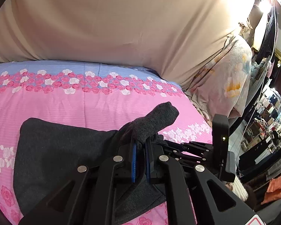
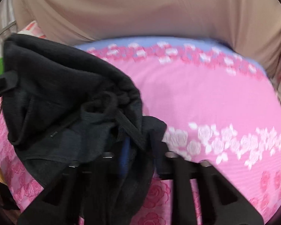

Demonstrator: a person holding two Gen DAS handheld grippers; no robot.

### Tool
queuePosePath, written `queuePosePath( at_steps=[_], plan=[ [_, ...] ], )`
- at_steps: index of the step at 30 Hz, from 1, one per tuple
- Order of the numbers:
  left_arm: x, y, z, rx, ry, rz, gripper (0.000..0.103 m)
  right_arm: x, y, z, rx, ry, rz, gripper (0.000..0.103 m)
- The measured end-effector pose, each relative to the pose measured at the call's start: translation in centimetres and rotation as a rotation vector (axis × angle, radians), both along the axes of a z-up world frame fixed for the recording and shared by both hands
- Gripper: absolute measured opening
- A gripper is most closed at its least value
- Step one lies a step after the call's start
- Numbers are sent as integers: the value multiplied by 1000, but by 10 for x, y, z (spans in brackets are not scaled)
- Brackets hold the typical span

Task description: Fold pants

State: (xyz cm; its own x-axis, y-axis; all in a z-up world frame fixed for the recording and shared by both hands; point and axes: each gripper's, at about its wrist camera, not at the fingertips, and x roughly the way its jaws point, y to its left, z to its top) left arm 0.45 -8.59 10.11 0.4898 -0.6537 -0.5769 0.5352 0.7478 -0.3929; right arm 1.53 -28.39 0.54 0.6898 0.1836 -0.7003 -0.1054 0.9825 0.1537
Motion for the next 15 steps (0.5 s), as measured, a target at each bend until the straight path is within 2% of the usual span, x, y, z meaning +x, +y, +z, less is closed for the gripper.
queuePosePath(
  at_steps=[2, 3, 5, 7, 10, 12, 14, 15],
  plan=[
    [1, 0, -1, 2, -2, 1, 6, -14, 1, 11, 35, -25, -2, 1],
    [2, 0, -1, 1, 0, -1, 6, -21, 2, 17, 72, -36, 6, 1],
    [4, -1, -2, -3, 4, -2, 6, -34, 11, 29, 84, -63, 28, 1],
    [4, -1, -3, -7, 7, -5, 6, -37, 18, 30, 201, -40, 91, 1],
    [1, 0, -1, -18, 5, -8, 6, -28, 45, 12, 347, 28, 203, 1],
    [-1, 0, 1, -18, 2, -8, 6, -18, 59, -9, 454, 74, 228, 4],
    [-3, -2, 0, -18, 16, -19, 6, -11, 62, -25, 458, 94, 184, 10],
    [-4, -3, -2, -18, 29, -32, 6, -12, 61, -31, 453, 108, 158, 7]
  ],
)
